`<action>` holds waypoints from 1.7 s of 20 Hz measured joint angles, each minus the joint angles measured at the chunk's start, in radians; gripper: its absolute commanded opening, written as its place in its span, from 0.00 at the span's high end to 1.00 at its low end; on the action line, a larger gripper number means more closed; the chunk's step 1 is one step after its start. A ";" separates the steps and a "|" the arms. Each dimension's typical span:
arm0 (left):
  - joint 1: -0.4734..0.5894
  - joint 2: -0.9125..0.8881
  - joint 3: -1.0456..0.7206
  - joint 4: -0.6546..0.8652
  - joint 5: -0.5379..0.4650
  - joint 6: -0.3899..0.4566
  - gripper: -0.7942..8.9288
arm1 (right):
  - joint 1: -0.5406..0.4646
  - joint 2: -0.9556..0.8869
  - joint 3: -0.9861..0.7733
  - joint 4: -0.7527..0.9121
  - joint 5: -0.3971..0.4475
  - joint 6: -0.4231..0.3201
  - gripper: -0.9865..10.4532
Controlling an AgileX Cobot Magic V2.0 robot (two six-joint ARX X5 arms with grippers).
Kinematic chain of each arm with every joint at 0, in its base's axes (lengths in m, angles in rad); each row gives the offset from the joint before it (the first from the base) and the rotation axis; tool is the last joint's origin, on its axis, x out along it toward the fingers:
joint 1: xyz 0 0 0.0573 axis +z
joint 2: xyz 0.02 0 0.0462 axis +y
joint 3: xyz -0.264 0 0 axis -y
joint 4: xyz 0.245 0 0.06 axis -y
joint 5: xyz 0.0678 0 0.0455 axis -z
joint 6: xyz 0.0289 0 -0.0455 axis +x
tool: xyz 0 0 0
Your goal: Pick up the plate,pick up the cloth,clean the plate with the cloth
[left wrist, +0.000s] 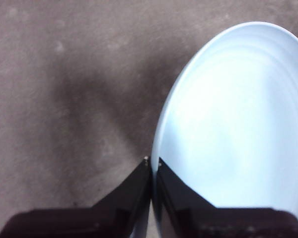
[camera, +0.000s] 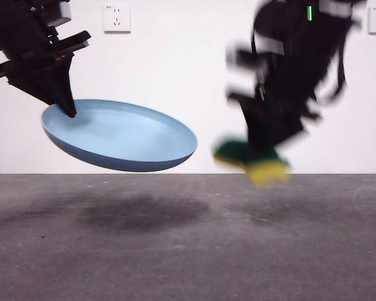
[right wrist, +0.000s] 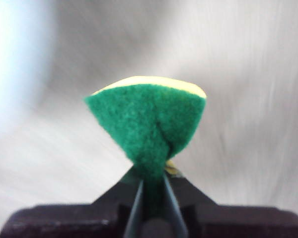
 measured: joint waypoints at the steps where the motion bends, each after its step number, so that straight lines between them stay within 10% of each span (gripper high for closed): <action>1: -0.010 0.000 0.000 0.003 0.000 -0.005 0.93 | 0.020 -0.055 0.015 0.018 0.000 0.008 0.93; 22: -0.284 0.000 0.097 0.084 0.006 -0.124 0.93 | 0.210 -0.137 0.024 -0.050 -0.065 0.123 0.93; 29: -0.273 0.002 0.148 -0.033 -0.007 -0.120 0.93 | 0.210 -0.154 0.024 -0.237 0.487 0.127 0.93; 34: -0.287 0.002 0.150 -0.097 -0.012 -0.119 0.93 | 0.207 -0.182 0.024 -0.015 0.507 0.126 0.93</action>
